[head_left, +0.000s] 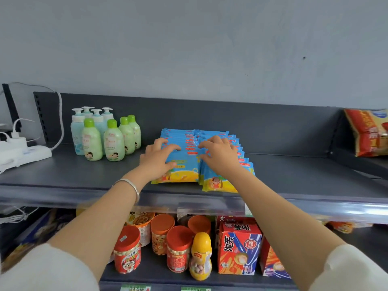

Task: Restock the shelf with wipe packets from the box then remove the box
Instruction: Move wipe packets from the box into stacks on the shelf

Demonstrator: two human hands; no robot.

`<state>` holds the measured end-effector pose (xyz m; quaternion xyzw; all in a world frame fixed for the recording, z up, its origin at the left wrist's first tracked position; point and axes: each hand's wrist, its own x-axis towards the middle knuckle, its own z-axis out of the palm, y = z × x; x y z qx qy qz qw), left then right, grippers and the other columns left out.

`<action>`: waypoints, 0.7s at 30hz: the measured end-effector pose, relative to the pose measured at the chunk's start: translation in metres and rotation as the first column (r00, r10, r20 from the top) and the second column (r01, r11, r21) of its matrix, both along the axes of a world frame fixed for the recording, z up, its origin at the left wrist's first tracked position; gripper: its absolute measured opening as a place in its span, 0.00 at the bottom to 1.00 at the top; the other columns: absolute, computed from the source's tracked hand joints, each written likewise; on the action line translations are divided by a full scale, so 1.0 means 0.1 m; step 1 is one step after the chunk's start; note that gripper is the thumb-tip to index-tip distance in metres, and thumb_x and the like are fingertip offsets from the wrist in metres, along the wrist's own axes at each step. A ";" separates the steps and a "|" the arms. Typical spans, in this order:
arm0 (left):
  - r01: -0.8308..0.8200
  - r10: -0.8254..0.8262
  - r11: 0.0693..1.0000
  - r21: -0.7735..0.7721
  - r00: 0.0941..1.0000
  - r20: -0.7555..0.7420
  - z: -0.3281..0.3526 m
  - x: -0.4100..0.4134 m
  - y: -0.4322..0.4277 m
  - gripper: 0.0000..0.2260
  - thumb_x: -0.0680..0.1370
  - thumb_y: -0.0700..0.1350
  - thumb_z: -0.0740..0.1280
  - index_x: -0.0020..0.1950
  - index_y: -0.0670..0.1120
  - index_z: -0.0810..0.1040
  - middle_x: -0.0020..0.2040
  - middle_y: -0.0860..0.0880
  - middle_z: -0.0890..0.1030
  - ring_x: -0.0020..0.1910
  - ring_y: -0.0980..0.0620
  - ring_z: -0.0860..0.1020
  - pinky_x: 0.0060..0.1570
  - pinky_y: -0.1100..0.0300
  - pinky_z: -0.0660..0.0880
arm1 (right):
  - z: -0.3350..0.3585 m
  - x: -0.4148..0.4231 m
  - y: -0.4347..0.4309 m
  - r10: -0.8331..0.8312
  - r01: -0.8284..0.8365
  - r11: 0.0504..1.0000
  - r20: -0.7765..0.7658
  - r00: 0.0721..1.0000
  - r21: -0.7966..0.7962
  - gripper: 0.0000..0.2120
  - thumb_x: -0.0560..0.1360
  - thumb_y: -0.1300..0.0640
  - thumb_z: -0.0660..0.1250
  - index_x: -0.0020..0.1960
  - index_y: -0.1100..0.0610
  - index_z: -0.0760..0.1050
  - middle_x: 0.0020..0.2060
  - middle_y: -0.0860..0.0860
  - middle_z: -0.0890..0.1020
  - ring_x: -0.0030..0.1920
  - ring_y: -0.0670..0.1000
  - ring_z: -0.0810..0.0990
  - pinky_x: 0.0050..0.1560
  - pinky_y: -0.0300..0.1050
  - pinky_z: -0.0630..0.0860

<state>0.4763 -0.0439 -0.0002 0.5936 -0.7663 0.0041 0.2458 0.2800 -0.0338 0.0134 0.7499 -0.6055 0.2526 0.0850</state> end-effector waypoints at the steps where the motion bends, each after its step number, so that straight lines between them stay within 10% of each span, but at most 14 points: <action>1: -0.016 0.016 1.000 -0.001 0.999 0.042 -0.01 -0.03 0.00 0.20 0.78 0.51 0.64 0.69 0.60 0.66 0.72 0.51 0.57 0.69 0.44 0.59 0.65 0.47 0.63 | -0.02 -0.01 0.01 -0.004 0.004 1.000 -0.006 1.000 0.000 0.16 0.78 0.51 0.62 0.66 0.46 0.71 0.66 0.49 0.70 0.68 0.56 0.66 0.68 0.59 0.61; 14: 0.019 -0.019 1.000 0.004 0.981 0.195 -0.13 -0.01 0.08 0.23 0.80 0.55 0.58 0.74 0.64 0.56 0.77 0.51 0.51 0.75 0.46 0.48 0.70 0.44 0.52 | -0.18 -0.09 0.14 -0.036 0.036 0.999 0.024 0.999 0.006 0.18 0.79 0.52 0.59 0.68 0.48 0.69 0.66 0.49 0.70 0.68 0.56 0.65 0.70 0.58 0.59; 21: 0.060 -0.056 0.993 -0.105 0.998 0.038 -0.04 -0.30 0.21 0.17 0.79 0.53 0.61 0.69 0.58 0.69 0.73 0.51 0.62 0.73 0.47 0.56 0.68 0.47 0.54 | -0.16 -0.25 0.30 -0.034 0.038 0.997 0.059 0.998 -0.061 0.18 0.78 0.50 0.61 0.68 0.48 0.70 0.65 0.50 0.70 0.67 0.56 0.67 0.66 0.54 0.62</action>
